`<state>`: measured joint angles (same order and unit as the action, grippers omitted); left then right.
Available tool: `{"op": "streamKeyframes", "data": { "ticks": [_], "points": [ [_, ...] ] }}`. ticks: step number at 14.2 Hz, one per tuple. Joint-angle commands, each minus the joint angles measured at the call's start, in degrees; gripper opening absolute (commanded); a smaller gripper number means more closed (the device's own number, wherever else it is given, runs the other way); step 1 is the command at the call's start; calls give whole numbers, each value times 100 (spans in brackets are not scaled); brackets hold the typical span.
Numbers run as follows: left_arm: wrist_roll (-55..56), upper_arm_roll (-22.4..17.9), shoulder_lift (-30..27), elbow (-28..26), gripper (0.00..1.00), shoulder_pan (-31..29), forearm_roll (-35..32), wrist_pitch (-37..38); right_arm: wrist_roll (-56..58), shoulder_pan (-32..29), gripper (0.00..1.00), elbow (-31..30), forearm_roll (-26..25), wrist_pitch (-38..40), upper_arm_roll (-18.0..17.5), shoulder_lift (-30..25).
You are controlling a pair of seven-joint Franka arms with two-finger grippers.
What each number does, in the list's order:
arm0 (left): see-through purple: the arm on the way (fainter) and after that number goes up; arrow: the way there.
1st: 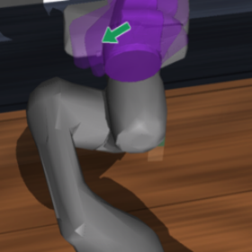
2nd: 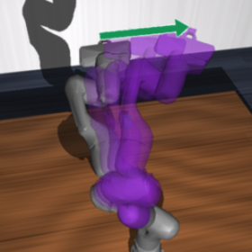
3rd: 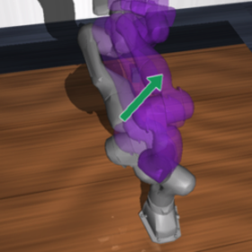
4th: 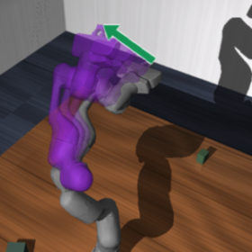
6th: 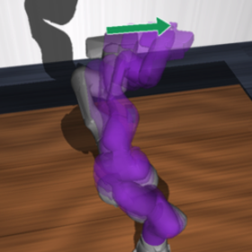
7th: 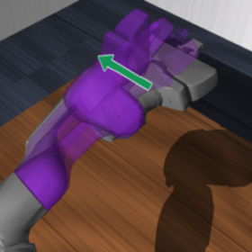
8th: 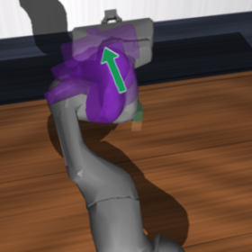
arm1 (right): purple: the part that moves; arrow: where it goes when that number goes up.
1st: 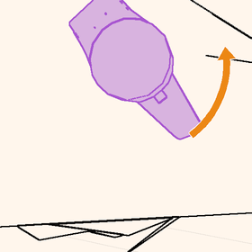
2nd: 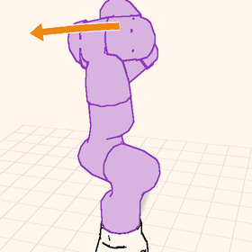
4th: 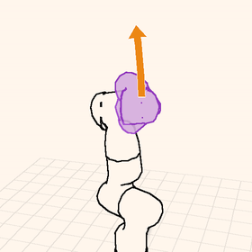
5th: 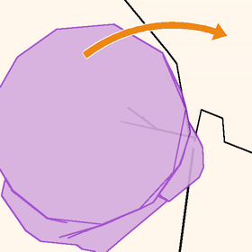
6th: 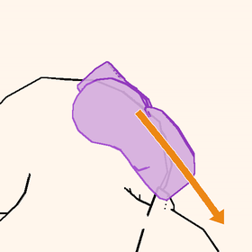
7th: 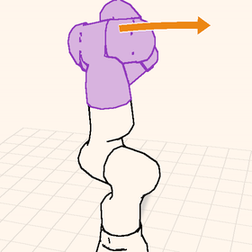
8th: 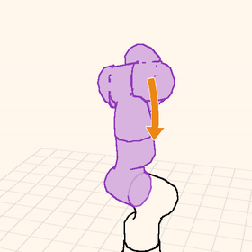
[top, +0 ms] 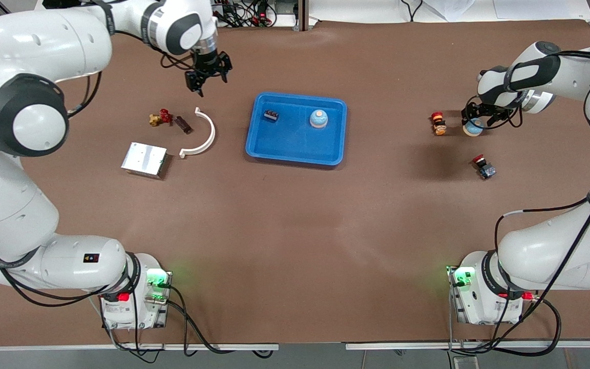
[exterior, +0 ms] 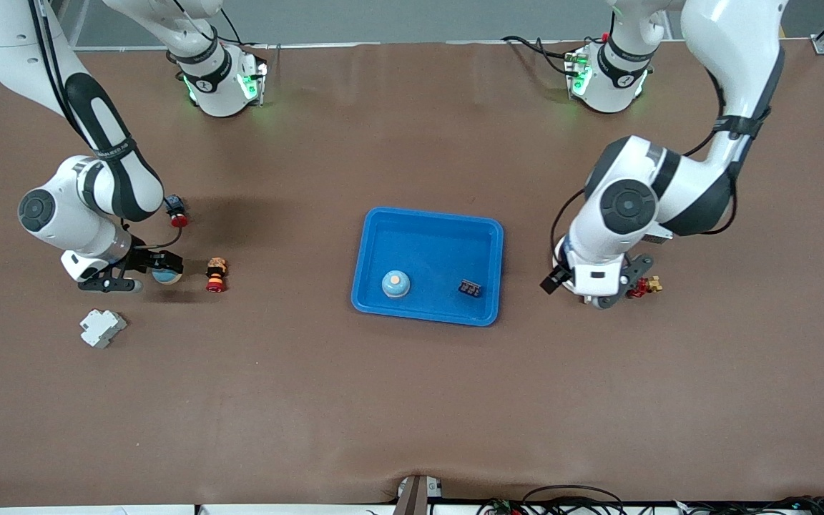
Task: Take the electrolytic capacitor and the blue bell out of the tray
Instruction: 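Move the right gripper to the second bell while the left gripper reaches the capacitor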
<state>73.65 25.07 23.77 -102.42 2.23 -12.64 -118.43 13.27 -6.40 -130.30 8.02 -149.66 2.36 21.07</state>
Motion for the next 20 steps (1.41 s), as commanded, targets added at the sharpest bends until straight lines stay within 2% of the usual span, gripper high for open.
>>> {"op": "streamKeyframes", "data": {
  "ticks": [1, 3, 4, 6, 8, 11, 14, 17, 20],
  "points": [
    [10, -3, 285, 485, 100, 224, -54, 127, 44, 121, 100, 450, 130, 932, 2, -331],
    [-26, -3, 452, 670, 100, 374, -106, 127, -87, 174, 100, 1336, 95, 2434, 10, -393],
    [-34, -3, 513, 723, 100, 452, -115, 119, -245, 209, 100, 1645, 86, 2928, 2, -436],
    [-191, -3, 619, 784, 100, 532, -273, 119, -927, 471, 100, 1972, 94, 3502, -7, -673],
    [-385, -11, 681, 793, 100, 594, -379, 66, -2121, 1050, 100, 2175, 94, 3890, -7, -867],
    [-448, -3, 856, 995, 100, 603, -529, 48, -3940, 2025, 100, 2438, 112, 3970, -25, -999],
    [-491, -11, 1059, 1162, 100, 778, -642, 48, -5690, 2931, 100, 2983, 156, 3918, -16, -859],
    [-579, -11, 1155, 1154, 100, 778, -819, 48, -6931, 3705, 100, 3405, 147, 3568, -16, -368],
    [-1158, -11, 1252, 1163, 100, 787, -810, 31, -7531, 4136, 100, 3617, 103, 3180, -7, 141]
  ]
}}
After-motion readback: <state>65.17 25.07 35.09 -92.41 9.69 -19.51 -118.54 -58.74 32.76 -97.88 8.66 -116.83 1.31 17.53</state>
